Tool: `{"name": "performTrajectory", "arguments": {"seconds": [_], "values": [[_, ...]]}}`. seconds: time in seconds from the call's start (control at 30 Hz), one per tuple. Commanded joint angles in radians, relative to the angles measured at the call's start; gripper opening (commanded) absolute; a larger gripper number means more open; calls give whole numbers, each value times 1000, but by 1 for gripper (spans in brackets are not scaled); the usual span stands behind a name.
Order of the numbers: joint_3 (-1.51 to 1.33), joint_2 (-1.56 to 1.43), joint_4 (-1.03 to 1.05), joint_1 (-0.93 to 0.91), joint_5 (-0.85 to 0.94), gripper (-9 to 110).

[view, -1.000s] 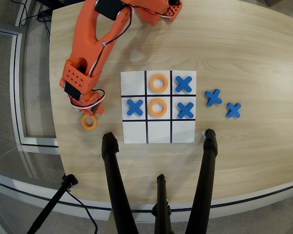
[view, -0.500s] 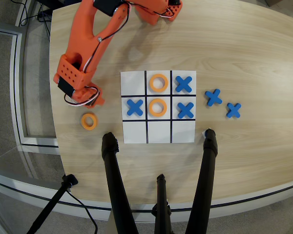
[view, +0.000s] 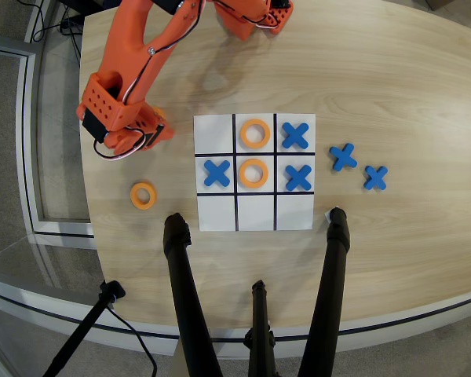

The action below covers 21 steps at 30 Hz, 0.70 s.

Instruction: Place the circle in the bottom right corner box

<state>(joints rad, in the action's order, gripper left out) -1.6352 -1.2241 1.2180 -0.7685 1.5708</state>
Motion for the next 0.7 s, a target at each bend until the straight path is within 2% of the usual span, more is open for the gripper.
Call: {"name": "performTrajectory", "arguments": {"seconds": [0.0,0.17,0.27,0.5,0.67], "values": [[-43,-9,-38,-5,-14,0],[-143,-81,-126,-6,-14,0],[-196,-195,-104,20,-32,0],[-158,-603,83,276,-218,0],[-173,-739,187,509,-296,0]]}}
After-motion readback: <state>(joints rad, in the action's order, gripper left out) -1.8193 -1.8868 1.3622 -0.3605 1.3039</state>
